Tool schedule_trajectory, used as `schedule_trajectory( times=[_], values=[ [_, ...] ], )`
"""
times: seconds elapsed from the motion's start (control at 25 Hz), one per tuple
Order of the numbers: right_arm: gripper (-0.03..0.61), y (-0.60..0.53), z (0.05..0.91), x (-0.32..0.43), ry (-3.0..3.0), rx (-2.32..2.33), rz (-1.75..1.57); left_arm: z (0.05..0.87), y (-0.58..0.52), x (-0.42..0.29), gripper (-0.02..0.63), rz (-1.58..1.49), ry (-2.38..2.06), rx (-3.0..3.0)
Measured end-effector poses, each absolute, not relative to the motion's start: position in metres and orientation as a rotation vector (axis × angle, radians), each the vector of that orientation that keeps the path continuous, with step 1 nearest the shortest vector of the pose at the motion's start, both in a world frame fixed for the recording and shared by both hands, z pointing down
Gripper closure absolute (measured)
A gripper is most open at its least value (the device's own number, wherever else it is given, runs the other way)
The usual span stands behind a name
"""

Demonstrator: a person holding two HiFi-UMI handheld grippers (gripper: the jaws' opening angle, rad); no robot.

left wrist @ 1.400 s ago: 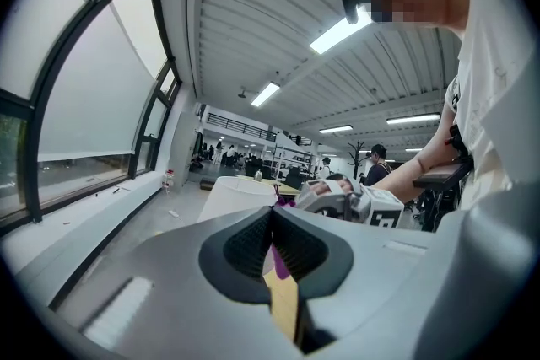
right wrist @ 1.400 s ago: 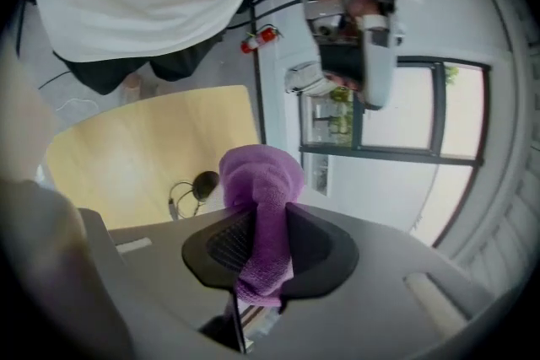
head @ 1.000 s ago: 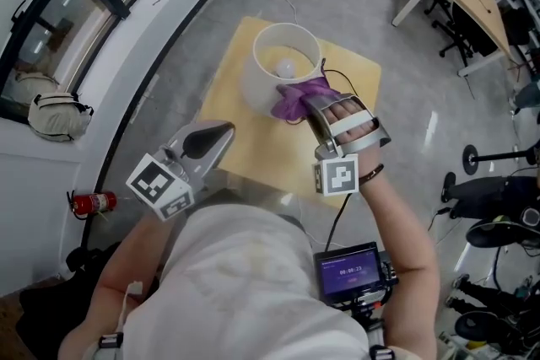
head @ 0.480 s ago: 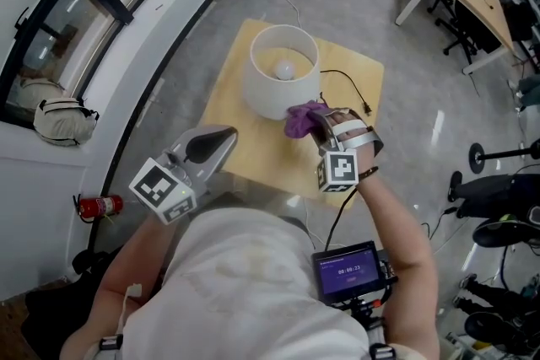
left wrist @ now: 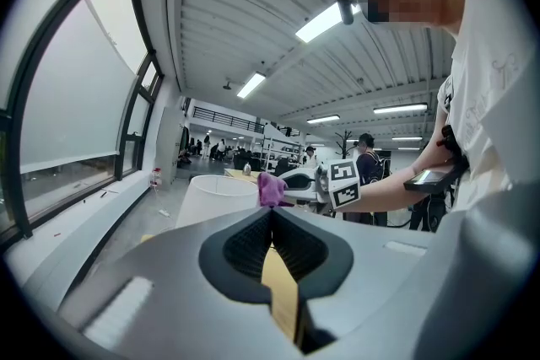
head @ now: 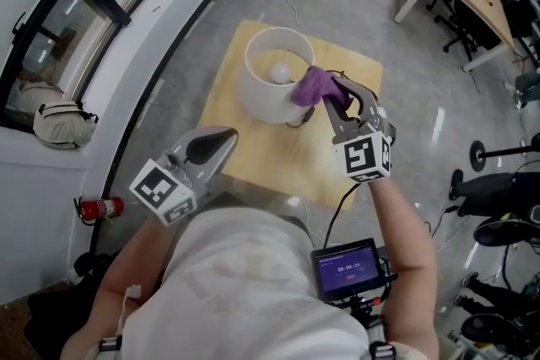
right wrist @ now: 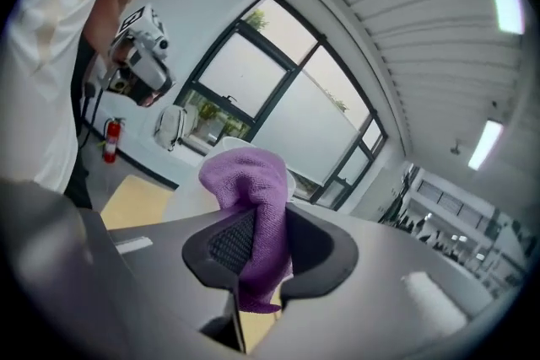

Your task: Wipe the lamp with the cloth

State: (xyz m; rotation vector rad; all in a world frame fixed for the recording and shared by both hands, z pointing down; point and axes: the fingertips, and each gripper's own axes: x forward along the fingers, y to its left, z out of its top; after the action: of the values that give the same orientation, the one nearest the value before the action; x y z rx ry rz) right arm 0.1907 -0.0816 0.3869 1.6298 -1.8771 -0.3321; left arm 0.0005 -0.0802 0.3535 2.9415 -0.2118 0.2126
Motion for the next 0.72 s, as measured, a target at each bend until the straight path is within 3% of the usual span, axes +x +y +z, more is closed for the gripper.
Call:
schedule_trajectory(
  times=[0.4, 0.72],
  values=[
    [0.477, -0.08, 0.527, 0.216, -2.02, 1.797, 0.433, 0.357, -0.079, 0.004, 0.612, 0.25, -0.218, 2.949],
    [0.477, -0.062, 0.58, 0.214, -2.04, 1.672, 0.72, 0.361, -0.072, 0.019, 0.612, 0.271, -0.195, 2.949]
  ],
)
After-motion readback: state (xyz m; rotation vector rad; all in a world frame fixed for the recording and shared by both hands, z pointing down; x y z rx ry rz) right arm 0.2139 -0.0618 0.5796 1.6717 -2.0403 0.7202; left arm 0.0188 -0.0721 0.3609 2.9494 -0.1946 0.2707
